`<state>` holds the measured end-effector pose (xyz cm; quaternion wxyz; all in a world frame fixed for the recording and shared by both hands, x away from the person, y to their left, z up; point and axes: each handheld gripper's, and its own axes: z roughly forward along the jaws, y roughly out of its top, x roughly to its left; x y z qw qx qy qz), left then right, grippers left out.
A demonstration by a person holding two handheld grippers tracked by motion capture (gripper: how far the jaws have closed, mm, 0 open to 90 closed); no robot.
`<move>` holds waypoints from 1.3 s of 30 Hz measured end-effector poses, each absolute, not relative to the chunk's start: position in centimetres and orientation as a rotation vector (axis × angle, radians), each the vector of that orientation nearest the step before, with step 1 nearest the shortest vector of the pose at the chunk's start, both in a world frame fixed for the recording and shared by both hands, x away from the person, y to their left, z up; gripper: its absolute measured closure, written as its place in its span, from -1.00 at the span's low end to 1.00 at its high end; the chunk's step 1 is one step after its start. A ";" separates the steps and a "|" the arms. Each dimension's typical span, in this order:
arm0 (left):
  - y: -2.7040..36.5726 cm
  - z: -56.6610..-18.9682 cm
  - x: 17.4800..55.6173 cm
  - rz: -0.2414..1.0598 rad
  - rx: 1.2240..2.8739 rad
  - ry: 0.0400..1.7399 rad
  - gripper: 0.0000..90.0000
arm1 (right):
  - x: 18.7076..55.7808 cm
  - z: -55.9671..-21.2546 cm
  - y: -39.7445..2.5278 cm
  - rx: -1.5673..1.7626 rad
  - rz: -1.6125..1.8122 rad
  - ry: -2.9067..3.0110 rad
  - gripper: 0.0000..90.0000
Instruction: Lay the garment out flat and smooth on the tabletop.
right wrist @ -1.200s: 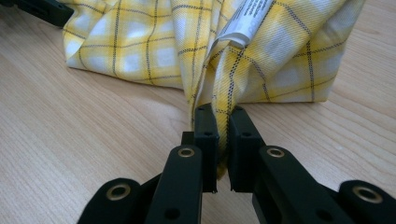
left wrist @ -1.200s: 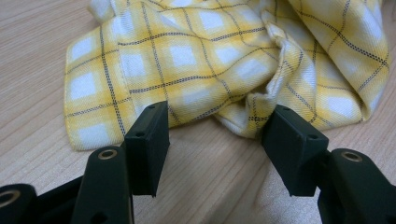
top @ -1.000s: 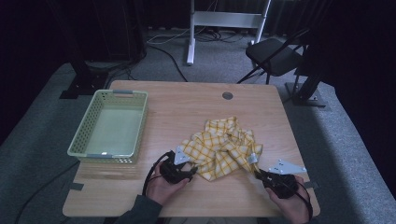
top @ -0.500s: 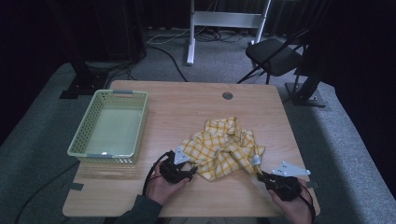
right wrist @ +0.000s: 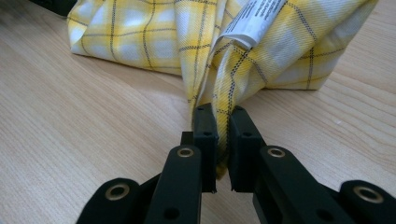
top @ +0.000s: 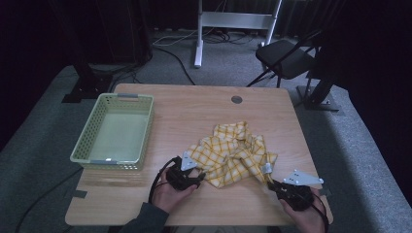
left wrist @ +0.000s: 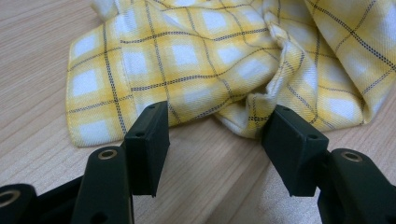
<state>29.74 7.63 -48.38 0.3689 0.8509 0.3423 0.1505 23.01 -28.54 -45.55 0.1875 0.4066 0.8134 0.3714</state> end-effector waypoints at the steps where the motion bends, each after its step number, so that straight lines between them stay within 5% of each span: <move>1: 7.6 -48.4 29.8 0.385 2.184 0.879 -0.06 | 23.0 -45.5 -28.5 1.144 1.044 2.290 0.86; 39: 7.8 -48.4 30.2 0.399 2.183 0.889 -0.07 | 22.0 -45.6 -29.5 1.169 1.038 2.278 0.86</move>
